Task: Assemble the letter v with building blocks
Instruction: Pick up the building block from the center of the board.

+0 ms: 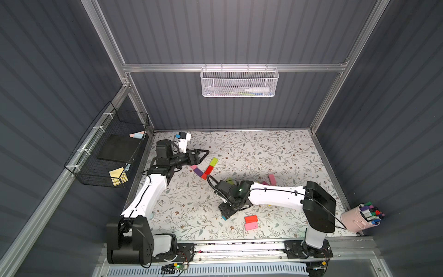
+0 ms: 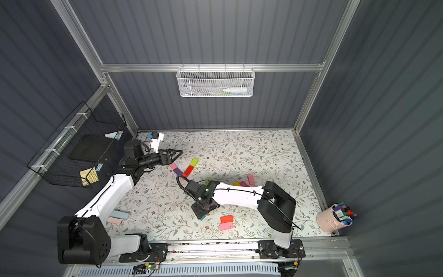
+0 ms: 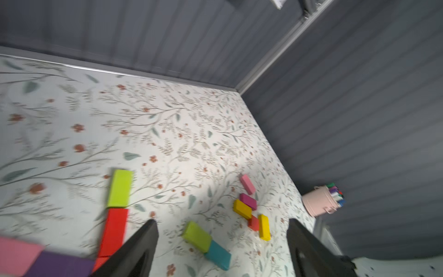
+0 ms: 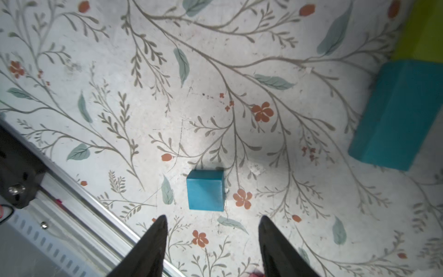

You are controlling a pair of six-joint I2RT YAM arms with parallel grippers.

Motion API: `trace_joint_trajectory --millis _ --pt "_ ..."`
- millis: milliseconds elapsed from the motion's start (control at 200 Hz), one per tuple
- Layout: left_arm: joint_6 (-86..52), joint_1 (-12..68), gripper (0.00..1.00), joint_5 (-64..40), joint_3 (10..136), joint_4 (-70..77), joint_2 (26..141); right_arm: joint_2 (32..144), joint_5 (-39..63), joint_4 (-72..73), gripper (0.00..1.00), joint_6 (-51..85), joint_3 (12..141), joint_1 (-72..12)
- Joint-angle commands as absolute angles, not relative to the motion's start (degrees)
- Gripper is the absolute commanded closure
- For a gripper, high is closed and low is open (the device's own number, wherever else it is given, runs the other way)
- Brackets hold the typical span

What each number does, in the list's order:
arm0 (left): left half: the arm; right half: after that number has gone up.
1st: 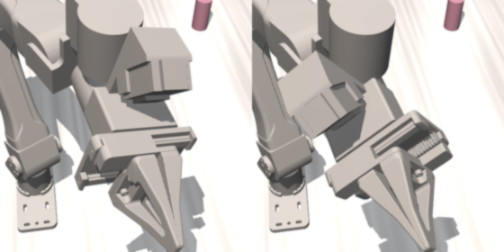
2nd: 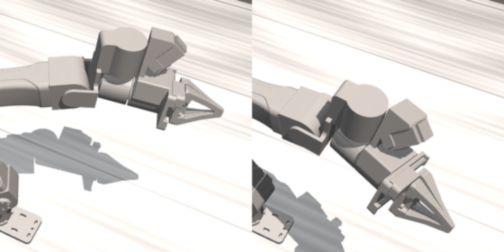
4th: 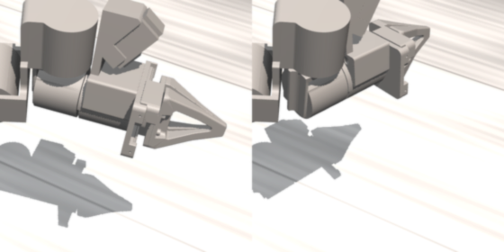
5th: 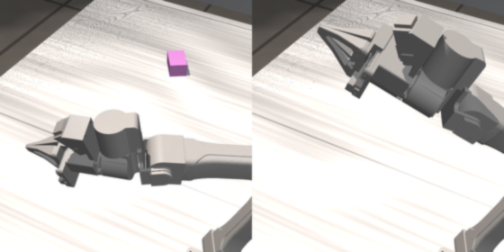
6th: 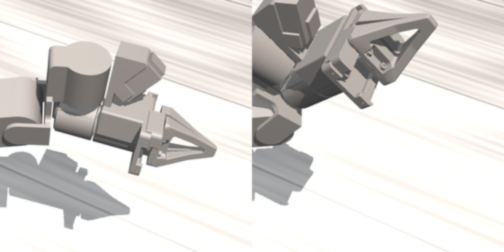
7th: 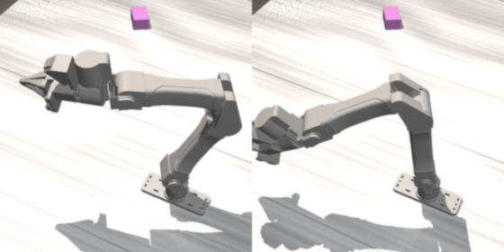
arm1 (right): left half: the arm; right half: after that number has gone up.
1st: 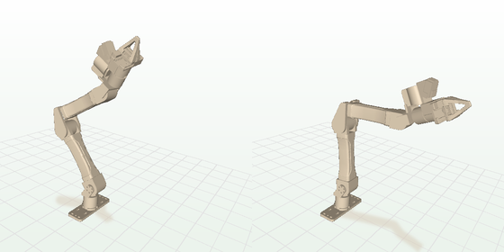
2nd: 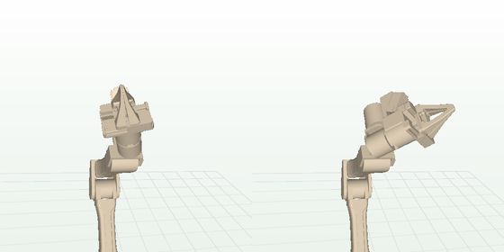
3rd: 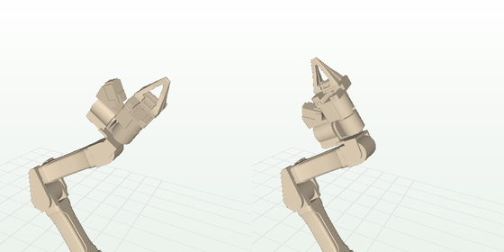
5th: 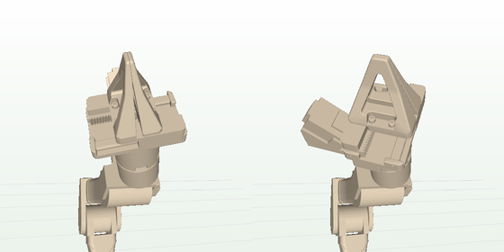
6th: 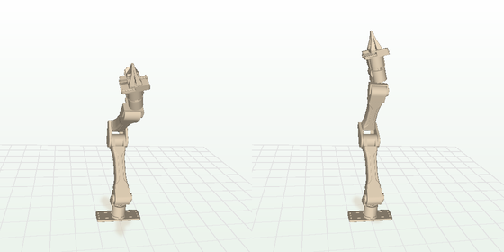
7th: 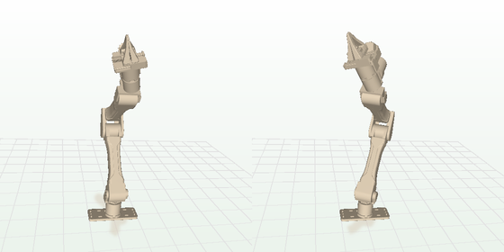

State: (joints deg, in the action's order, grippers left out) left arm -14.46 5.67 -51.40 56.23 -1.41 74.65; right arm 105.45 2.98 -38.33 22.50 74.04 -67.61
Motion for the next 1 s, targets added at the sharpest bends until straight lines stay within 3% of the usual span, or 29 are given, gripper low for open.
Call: trace_joint_trajectory --millis 0,315,705,995 --pt "-10.26 9.31 0.12 -49.55 62.4 -9.38 72.53 106.93 2.02 -41.7 0.38 22.21 76.09 -67.68" --pt "-12.03 9.32 0.09 -40.32 64.27 -14.59 66.26 112.08 1.49 -44.38 0.36 21.32 79.91 -69.42" --pt "-12.49 9.32 0.08 -43.3 65.25 -14.14 64.74 116.44 1.12 -47.99 0.38 19.55 83.46 -69.86" --pt "-11.74 9.26 0.07 -40.86 65.61 -15.56 64.01 117.69 1.66 -49.93 0.51 18.53 83.56 -69.85"
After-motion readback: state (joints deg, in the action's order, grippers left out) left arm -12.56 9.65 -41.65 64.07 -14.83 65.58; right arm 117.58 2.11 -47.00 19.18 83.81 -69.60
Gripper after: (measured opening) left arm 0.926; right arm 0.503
